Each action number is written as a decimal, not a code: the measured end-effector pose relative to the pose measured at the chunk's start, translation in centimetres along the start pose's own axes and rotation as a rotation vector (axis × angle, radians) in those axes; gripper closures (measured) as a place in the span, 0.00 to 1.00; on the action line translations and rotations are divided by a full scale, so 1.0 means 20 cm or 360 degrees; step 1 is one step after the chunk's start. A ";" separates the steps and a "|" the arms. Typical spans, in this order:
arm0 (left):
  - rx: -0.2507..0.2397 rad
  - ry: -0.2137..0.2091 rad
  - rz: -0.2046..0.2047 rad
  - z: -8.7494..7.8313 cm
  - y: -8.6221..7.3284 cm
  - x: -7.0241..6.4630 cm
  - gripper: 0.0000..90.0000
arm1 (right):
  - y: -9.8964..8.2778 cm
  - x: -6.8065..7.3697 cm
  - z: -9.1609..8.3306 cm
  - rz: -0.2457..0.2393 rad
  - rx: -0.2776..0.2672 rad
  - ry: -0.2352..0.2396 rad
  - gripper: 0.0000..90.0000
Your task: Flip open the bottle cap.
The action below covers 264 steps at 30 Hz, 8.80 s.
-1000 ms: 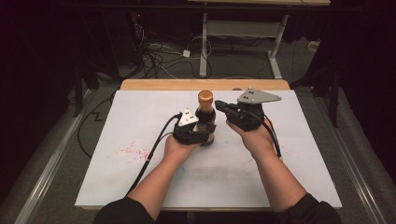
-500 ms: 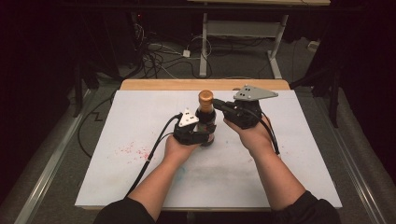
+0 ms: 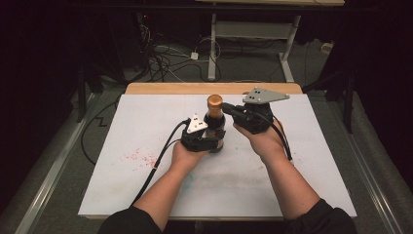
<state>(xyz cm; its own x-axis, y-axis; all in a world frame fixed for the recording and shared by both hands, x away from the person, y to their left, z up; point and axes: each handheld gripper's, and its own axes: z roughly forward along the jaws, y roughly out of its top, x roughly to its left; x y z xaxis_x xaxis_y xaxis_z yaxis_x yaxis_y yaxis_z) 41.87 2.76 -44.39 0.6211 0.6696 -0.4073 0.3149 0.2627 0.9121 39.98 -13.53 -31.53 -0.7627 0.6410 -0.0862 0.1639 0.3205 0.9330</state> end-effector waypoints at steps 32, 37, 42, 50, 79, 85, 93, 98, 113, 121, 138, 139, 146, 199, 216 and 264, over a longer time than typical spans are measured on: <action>-0.0093 0.0051 -0.0058 0.02 -0.01 -0.02 0.34 | 0.07 0.00 0.01 -0.0011 0.0134 0.0001 1.00; -0.0091 0.0055 -0.0051 0.02 -0.01 -0.02 0.34 | 0.07 0.00 0.01 -0.0009 0.0135 0.0001 1.00; -0.0088 0.0059 -0.0044 0.02 -0.01 -0.03 0.34 | 0.07 0.00 0.01 -0.0002 0.0137 0.0003 1.00; -0.0098 0.0062 -0.0043 0.02 -0.01 -0.03 0.34 | 0.07 0.00 0.01 -0.0006 0.0138 0.0001 1.00; -0.0111 0.0032 -0.0036 0.02 -0.02 -0.03 0.32 | 0.11 0.00 -0.08 0.0013 -0.0026 0.0005 1.00; -0.0099 0.0033 -0.0037 0.02 -0.02 -0.02 0.32 | 0.07 -0.01 -0.06 0.0014 0.0020 0.0013 1.00; -0.0098 0.0029 -0.0043 0.02 -0.02 -0.02 0.32 | 0.04 -0.01 -0.06 0.0008 0.0068 0.0024 1.00; -0.0097 0.0029 -0.0046 0.02 -0.02 -0.02 0.32 | 0.04 -0.01 -0.04 0.0000 0.0107 0.0034 1.00; -0.0105 0.0031 -0.0052 0.02 -0.02 -0.02 0.32 | 0.05 0.00 0.00 -0.0019 0.0167 0.0026 1.00; -0.0107 0.0032 -0.0051 0.02 -0.02 -0.02 0.32 | 0.06 0.00 0.00 -0.0017 0.0166 0.0027 1.00; -0.0113 0.0034 -0.0055 0.02 -0.02 -0.02 0.32 | 0.07 0.00 0.00 0.0001 0.0132 0.0028 1.00; -0.0113 0.0034 -0.0055 0.02 -0.02 -0.02 0.32 | 0.07 0.00 0.00 -0.0003 0.0130 0.0032 1.00; -0.0114 0.0036 -0.0059 0.03 -0.02 -0.02 0.32 | 0.08 0.01 0.00 -0.0003 0.0120 0.0030 1.00; -0.0125 0.0030 -0.0060 0.02 -0.02 -0.02 0.32 | 0.27 0.02 0.11 -0.0016 0.0036 0.0018 1.00; -0.0117 0.0022 -0.0072 0.02 -0.02 -0.01 0.32 | 0.13 -0.05 -0.04 0.0012 0.0033 -0.0046 1.00; -0.0103 0.0034 -0.0088 0.01 -0.01 -0.01 0.31 | -0.89 -0.09 -0.10 0.0259 0.0363 -0.0147 0.87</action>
<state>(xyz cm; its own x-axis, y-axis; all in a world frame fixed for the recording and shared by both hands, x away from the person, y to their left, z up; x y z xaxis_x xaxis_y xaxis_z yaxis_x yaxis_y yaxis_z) 41.85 2.33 -44.50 0.5887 0.6671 -0.4566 0.3007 0.3435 0.8897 37.16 -21.81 -47.31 -0.6563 0.7543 0.0166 0.4237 0.3502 0.8354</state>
